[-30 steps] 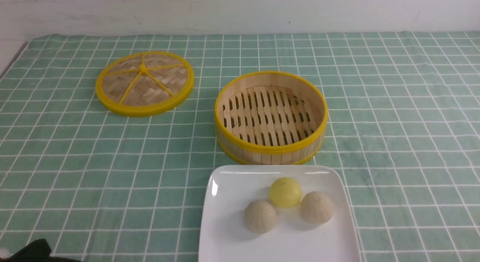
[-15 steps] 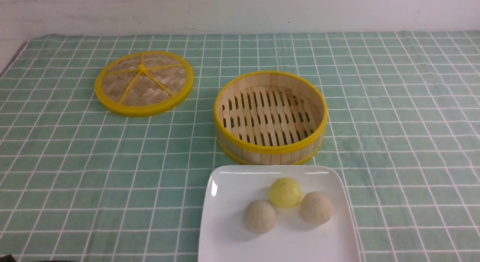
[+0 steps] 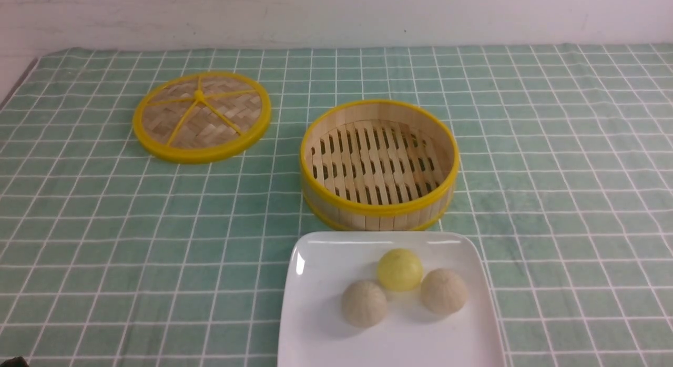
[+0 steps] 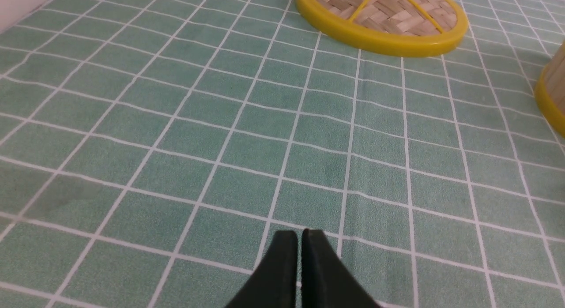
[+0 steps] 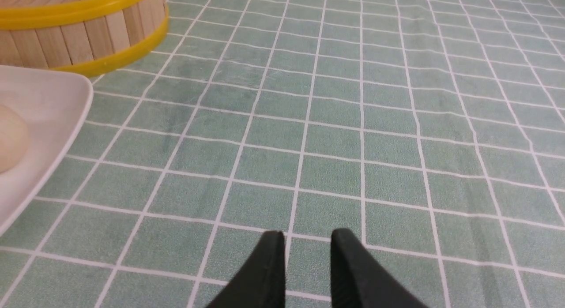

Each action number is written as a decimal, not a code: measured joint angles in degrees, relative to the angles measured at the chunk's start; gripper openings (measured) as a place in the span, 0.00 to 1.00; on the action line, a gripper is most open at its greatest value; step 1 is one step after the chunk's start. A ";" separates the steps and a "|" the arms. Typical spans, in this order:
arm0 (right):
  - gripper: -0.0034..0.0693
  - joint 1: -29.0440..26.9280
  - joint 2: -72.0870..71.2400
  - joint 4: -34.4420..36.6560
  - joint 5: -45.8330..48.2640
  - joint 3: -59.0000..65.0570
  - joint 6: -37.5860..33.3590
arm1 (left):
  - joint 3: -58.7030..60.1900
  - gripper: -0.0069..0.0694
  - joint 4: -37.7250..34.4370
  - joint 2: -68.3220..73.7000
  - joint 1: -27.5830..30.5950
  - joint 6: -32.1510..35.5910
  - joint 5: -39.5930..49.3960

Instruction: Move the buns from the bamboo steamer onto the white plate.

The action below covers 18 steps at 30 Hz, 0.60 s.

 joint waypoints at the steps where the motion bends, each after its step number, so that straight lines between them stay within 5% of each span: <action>1: 0.30 0.00 0.00 0.00 0.00 0.00 0.00 | 0.00 0.15 0.00 0.00 0.00 0.00 0.00; 18: 0.33 0.00 0.00 0.00 0.00 0.00 0.00 | 0.00 0.17 0.06 0.00 0.00 0.00 0.00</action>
